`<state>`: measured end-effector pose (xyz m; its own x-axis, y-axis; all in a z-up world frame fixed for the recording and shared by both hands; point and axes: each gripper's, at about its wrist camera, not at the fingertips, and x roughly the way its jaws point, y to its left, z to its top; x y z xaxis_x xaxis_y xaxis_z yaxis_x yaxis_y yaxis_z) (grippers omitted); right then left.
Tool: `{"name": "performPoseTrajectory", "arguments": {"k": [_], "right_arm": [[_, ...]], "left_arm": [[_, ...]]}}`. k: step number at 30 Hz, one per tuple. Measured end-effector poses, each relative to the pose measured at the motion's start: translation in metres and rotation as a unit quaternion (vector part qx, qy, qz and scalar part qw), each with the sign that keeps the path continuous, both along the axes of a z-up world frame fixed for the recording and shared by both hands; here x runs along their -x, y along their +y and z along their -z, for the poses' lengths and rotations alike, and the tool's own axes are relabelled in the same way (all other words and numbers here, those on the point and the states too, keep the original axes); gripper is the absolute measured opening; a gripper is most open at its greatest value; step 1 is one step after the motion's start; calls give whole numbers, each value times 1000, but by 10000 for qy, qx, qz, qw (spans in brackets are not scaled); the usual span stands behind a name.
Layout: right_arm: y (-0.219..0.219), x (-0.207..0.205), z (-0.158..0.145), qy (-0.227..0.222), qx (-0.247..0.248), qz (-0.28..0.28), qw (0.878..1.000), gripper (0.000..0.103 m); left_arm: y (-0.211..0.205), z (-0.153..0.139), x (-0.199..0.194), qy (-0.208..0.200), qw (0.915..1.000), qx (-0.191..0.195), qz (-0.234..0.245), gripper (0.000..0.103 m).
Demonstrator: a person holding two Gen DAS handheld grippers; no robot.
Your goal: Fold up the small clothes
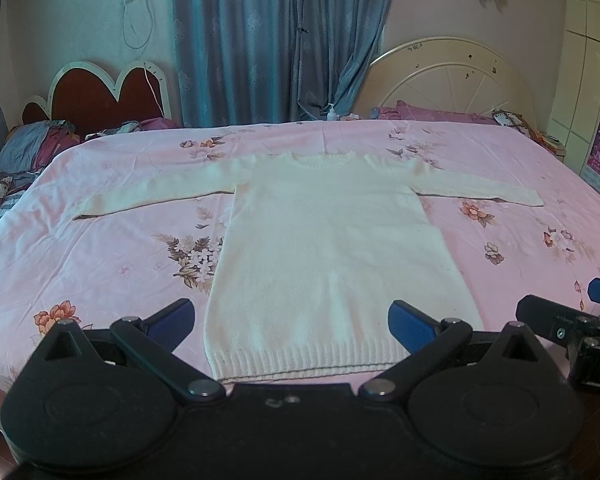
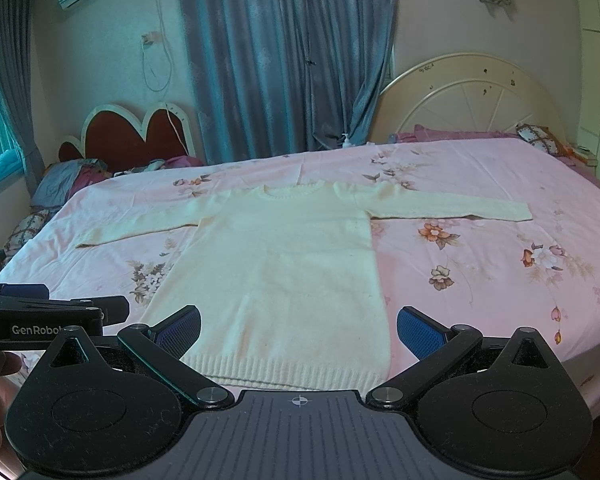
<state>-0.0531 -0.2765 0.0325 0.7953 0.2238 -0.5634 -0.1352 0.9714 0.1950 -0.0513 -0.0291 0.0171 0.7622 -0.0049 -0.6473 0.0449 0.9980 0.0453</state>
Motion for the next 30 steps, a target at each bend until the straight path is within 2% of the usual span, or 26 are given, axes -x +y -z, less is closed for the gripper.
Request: {"name": "performPoseTrajectory", "arguments": {"k": [30], "right_arm": [[-14, -8, 14, -27, -153, 74, 9999, 103]], "left_arm": [[-1, 1, -4, 47, 10000, -11, -17, 103]]}}
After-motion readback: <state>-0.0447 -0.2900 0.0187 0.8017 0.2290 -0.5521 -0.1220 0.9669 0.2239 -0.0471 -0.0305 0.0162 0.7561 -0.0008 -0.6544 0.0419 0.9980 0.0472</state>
